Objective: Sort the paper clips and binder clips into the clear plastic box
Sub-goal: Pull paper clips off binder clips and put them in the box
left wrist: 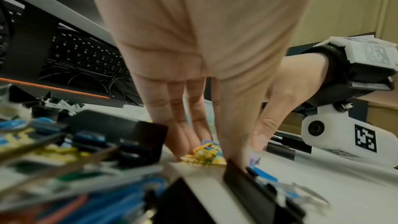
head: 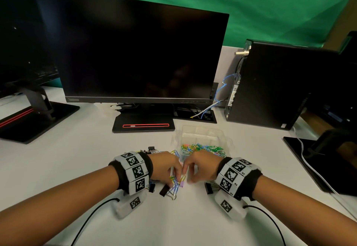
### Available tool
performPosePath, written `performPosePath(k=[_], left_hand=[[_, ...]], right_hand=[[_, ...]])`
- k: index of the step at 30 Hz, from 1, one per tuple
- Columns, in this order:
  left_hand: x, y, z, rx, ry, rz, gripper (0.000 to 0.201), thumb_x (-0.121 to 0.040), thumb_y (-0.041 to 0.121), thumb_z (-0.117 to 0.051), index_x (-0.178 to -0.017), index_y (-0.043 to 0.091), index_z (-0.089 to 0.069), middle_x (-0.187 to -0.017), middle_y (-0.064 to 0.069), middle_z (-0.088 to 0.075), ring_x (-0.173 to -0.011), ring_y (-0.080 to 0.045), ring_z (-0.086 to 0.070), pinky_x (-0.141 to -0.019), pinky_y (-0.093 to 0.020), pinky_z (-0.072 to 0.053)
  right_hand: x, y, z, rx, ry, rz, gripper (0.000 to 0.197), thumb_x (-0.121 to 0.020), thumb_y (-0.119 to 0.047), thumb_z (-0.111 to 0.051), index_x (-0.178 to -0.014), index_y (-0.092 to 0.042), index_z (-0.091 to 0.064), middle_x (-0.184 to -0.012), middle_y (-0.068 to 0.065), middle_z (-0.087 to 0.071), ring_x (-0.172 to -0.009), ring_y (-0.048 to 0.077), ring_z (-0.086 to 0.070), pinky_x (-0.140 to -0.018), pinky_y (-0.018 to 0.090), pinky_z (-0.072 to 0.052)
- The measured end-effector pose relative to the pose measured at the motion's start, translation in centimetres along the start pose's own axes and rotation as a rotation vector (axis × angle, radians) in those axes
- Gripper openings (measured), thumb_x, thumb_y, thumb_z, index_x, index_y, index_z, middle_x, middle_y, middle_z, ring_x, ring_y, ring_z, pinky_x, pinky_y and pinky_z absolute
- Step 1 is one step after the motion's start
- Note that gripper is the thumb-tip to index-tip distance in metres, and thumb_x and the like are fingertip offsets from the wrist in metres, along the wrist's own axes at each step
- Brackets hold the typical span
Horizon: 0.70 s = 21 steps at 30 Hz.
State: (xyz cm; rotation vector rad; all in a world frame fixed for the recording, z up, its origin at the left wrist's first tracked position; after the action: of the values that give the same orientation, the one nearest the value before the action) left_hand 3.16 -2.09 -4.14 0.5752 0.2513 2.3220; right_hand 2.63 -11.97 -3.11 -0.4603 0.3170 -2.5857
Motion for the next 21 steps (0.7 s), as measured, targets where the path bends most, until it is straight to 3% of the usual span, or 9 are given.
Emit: performPosePath(k=[4, 7, 10, 13, 15, 18, 21], left_hand=[[-0.1, -0.1, 0.2, -0.004, 0.052, 0.012, 0.018, -0.082, 0.018, -0.066, -0.1, 0.015, -0.069, -0.105, -0.004, -0.066, -0.075, -0.009, -0.049, -0.06, -0.006, -0.033], [-0.1, -0.3, 0.2, -0.002, 0.076, 0.05, 0.019, -0.081, 0.026, -0.067, -0.098, 0.017, -0.068, -0.102, -0.001, -0.066, -0.067, -0.006, -0.048, -0.058, -0.009, -0.034], [-0.2, -0.5, -0.1, -0.017, 0.106, 0.087, 0.029, -0.075, 0.037, -0.071, -0.096, 0.017, -0.065, -0.093, 0.003, -0.062, -0.062, -0.002, -0.045, -0.058, -0.013, -0.035], [-0.1, -0.2, -0.3, -0.042, 0.127, 0.112, 0.04, -0.07, 0.042, -0.075, -0.097, 0.015, -0.064, -0.088, 0.004, -0.057, -0.075, -0.01, -0.049, -0.062, -0.022, -0.038], [-0.2, 0.0, -0.4, -0.042, 0.13, 0.128, 0.044, -0.068, 0.045, -0.076, -0.097, 0.014, -0.062, -0.087, 0.007, -0.054, -0.08, -0.012, -0.05, -0.068, -0.023, -0.038], [-0.1, 0.3, -0.6, -0.052, 0.131, 0.151, 0.052, -0.068, 0.05, -0.075, -0.099, 0.012, -0.062, -0.089, 0.003, -0.055, -0.081, -0.014, -0.048, -0.066, -0.025, -0.038], [0.0, 0.6, -0.8, -0.07, 0.135, 0.168, 0.056, -0.068, 0.052, -0.075, -0.102, 0.01, -0.061, -0.098, -0.005, -0.061, -0.083, -0.015, -0.047, -0.072, -0.026, -0.041]], right_hand=[[-0.5, -0.2, -0.3, -0.025, -0.008, -0.007, 0.023, -0.074, -0.015, -0.073, -0.096, -0.014, -0.071, -0.092, 0.008, -0.072, -0.074, 0.01, -0.056, -0.065, 0.017, -0.041], [-0.7, 0.0, -0.4, -0.061, -0.023, -0.025, 0.015, -0.075, -0.012, -0.071, -0.09, -0.009, -0.073, -0.09, 0.01, -0.073, -0.073, 0.01, -0.057, -0.072, 0.02, -0.046], [-0.6, 0.3, -0.5, -0.054, -0.034, -0.037, 0.013, -0.078, -0.011, -0.069, -0.089, -0.006, -0.073, -0.091, 0.011, -0.073, -0.072, 0.01, -0.057, -0.067, 0.014, -0.043], [-0.3, 0.4, -0.6, -0.027, -0.032, -0.04, 0.013, -0.08, -0.011, -0.066, -0.089, -0.006, -0.073, -0.091, 0.01, -0.073, -0.073, 0.009, -0.056, -0.06, 0.007, -0.037], [-0.1, 0.4, -0.5, -0.012, -0.011, -0.039, 0.013, -0.079, -0.012, -0.066, -0.09, -0.007, -0.07, -0.088, 0.008, -0.071, -0.074, 0.01, -0.055, -0.059, 0.01, -0.038], [-0.1, 0.3, -0.6, -0.036, 0.002, -0.041, 0.023, -0.078, -0.02, -0.07, -0.098, -0.01, -0.065, -0.093, 0.009, -0.069, -0.077, 0.012, -0.053, -0.069, 0.021, -0.041], [-0.1, 0.0, -0.6, -0.037, -0.006, -0.024, 0.02, -0.079, -0.019, -0.07, -0.096, -0.01, -0.068, -0.096, 0.01, -0.07, -0.077, 0.011, -0.054, -0.072, 0.022, -0.042]])
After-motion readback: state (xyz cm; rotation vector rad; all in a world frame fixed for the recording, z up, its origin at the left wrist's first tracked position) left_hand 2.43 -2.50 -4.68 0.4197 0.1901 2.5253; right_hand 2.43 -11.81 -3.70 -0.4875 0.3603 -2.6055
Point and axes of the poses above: each hand's wrist, its own x-axis away from the middle knuckle, its own z-axis out of the back of the hand, y = z × x, the point moved 6 cm from there along -x, towards the middle knuckle
